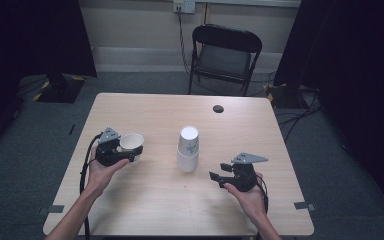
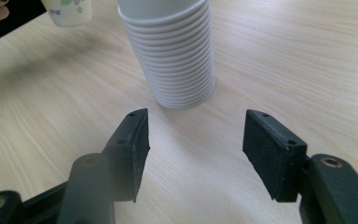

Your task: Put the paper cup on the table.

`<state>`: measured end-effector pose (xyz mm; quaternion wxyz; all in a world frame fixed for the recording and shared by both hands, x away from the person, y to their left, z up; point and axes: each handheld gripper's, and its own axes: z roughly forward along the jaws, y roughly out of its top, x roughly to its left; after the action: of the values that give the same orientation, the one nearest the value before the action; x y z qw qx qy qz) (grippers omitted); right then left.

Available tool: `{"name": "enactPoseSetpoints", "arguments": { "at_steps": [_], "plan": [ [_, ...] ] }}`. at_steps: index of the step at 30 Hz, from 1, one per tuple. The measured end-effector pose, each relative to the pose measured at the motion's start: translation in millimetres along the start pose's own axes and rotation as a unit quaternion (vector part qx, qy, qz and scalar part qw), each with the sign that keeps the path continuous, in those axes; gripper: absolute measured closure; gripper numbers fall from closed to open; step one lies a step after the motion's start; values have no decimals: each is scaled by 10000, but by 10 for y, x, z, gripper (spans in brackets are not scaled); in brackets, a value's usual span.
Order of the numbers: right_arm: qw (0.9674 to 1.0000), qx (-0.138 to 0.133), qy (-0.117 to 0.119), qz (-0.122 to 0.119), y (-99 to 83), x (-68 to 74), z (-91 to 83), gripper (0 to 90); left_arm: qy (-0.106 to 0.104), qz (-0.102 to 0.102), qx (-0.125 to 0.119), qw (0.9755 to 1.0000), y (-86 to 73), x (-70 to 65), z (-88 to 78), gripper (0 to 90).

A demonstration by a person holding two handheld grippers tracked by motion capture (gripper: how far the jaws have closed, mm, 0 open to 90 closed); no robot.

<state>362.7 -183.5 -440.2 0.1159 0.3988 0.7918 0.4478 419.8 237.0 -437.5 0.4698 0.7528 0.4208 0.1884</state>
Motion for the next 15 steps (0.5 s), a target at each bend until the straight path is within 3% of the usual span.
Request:
{"name": "enactPoseSetpoints", "arguments": {
  "at_steps": [8, 11, 15],
  "plan": [
    [9998, 132, -122, -20, -67, -84, 71, 381, 112, -54, 99, 9999, -82, 109, 149, 317],
    [9997, 158, -204, 7, -94, -132, 81, 370, 118, 96, 261, 9995, -120, 104, 216, 317],
    [9994, 127, -307, 70, -127, -199, 71, 366, 159, 118, 231, 9995, -141, 114, 251, 315]
  ]
}}
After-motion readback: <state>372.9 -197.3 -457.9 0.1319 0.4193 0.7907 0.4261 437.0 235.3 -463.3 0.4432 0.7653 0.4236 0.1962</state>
